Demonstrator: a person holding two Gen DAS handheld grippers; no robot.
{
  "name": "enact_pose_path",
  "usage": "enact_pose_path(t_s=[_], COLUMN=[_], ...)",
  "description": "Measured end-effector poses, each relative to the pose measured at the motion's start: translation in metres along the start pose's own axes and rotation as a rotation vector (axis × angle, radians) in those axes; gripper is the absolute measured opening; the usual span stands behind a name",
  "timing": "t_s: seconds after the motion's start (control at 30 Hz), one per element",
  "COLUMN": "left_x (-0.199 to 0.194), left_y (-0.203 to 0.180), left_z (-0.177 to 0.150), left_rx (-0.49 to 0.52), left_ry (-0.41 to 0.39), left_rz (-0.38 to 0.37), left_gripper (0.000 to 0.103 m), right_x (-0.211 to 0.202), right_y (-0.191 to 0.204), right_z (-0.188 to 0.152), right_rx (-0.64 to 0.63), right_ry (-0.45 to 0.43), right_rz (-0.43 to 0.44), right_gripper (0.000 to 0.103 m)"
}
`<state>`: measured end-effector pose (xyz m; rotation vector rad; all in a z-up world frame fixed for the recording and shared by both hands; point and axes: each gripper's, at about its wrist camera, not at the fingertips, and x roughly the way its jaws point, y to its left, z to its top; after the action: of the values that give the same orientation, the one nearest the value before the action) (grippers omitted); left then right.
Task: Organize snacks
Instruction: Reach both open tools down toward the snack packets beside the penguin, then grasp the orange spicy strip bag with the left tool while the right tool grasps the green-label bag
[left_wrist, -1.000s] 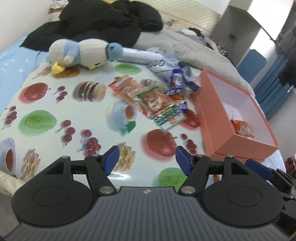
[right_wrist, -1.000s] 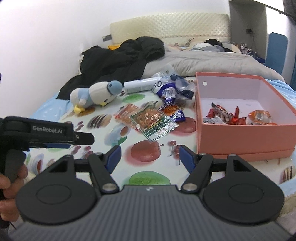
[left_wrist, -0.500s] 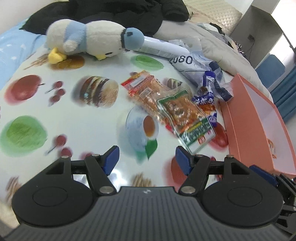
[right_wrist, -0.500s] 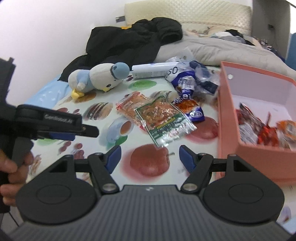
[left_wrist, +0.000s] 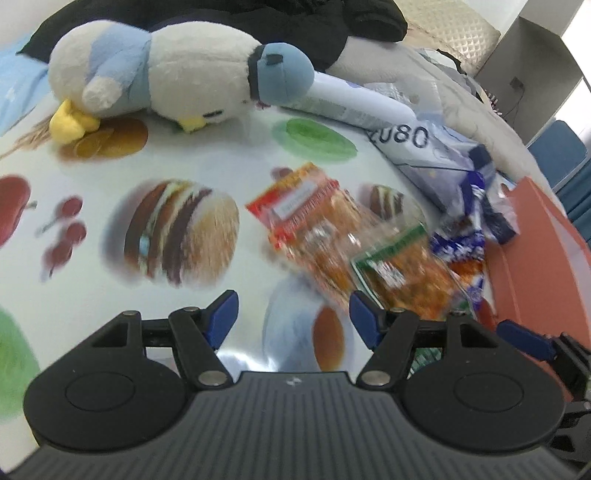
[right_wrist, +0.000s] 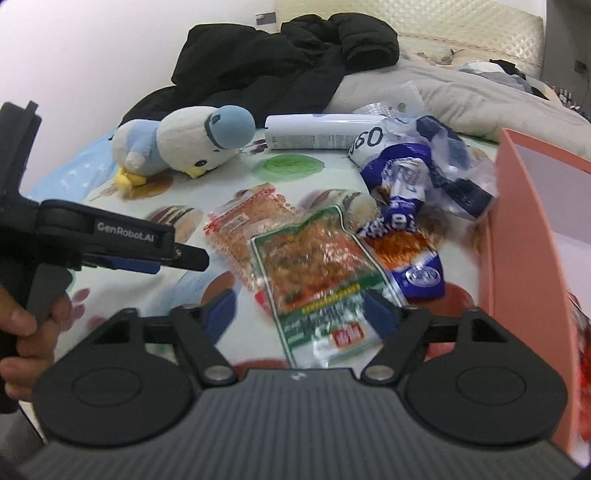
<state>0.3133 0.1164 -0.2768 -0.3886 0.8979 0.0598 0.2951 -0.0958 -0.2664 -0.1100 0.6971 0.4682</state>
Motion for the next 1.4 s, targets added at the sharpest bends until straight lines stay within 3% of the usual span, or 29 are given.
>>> enact_pose_path(t_s=[0.07,0.17,0.33,0.47,0.67,0.93,1.13,1.17,1.27,1.4], left_x=[0.009,0.022,0.033,0.039,0.044,0.045,0.040,0.039,0.038,0.037], left_y=[0.002,0.004,0.003,0.002,0.001,-0.008,-0.003,-0.003,-0.003,0.005], left_z=[0.006,0.014,0.022,0.028,0.029,0.023,0.020,0.020,0.018,0.011], left_rx=[0.007,0.008,0.009,0.013,0.035,0.046,0.009,0.007,0.019,-0.004], left_ry=[-0.008,-0.021,-0.040,-0.057,-0.066,-0.083,-0.100,-0.103,-0.095,-0.068], left_rz=[0.000,-0.017,-0.029,0.016,0.008,-0.001,0.004,0.007,0.034,0.009], left_gripper=[0.071,0.071,0.071,0.069,0.069,0.054,0.038,0.036,0.008,0.004], right_x=[0.011,0.026,0.049,0.061,0.073,0.086,0.076,0.074,0.070,0.061], right_y=[0.000,0.003,0.000,-0.003,-0.001,-0.002,-0.002,-0.001,0.005,0.011], right_z=[0.006,0.010,0.011,0.012,0.010,0.007,0.008,0.007,0.004,0.002], right_rx=[-0.005,-0.052,-0.121,-0.150,-0.207,-0.156,-0.150,-0.148,-0.155,-0.153], right_ry=[-0.002,-0.019,0.005,0.031,0.068,0.105,0.095,0.097,0.095,0.085], right_rz=[-0.002,-0.040,-0.086,-0.093,-0.079,-0.025,-0.018,-0.007,-0.012,-0.001], right_gripper=[0.088,0.099,0.099,0.099,0.099,0.103,0.080,0.079,0.073,0.054])
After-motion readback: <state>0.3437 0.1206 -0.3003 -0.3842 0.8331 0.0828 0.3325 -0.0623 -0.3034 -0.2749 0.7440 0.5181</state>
